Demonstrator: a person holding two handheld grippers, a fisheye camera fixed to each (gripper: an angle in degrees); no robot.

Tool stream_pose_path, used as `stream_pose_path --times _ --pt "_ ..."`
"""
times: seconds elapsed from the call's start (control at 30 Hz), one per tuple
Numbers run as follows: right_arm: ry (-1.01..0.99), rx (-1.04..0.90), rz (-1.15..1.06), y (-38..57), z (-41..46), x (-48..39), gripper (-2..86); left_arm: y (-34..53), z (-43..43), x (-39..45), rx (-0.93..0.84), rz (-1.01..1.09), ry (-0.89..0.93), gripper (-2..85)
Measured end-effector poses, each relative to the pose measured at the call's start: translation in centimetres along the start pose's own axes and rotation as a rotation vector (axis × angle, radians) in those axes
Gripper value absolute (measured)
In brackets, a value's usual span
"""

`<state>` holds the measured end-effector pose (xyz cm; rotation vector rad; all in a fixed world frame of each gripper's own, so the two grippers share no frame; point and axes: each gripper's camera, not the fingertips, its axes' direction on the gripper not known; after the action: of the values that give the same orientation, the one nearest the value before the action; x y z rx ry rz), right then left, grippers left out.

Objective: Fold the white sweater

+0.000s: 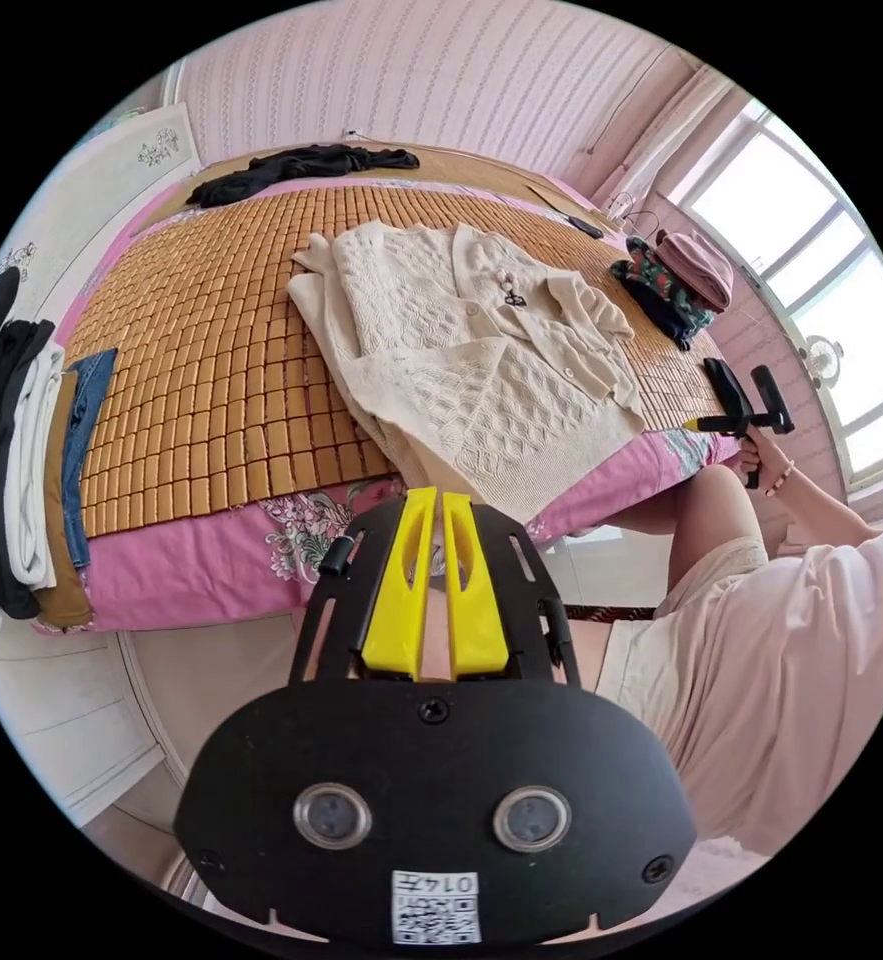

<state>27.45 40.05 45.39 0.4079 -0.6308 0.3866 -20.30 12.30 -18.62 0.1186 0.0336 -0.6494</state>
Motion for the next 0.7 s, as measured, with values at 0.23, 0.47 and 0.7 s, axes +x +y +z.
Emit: stream_pose_path --times 0.23,0.47,0.7 --pt "0.262 0.011 -0.320 -8.6 0.6 -15.0 9.9 -3.1 2.7 0.4 0.070 -0.107 -0.070 6.7" --pt "0.521 -0.155 -0.495 -15.1 7.5 -24.1 11.1 -5.4 10.1 1.7 -0.078 -0.125 -0.132 9.1" --pt "0.380 -0.117 -0.414 -17.8 2.6 -25.6 2.8 -4.7 10.5 5.2 -0.052 0.011 -0.242 4.2"
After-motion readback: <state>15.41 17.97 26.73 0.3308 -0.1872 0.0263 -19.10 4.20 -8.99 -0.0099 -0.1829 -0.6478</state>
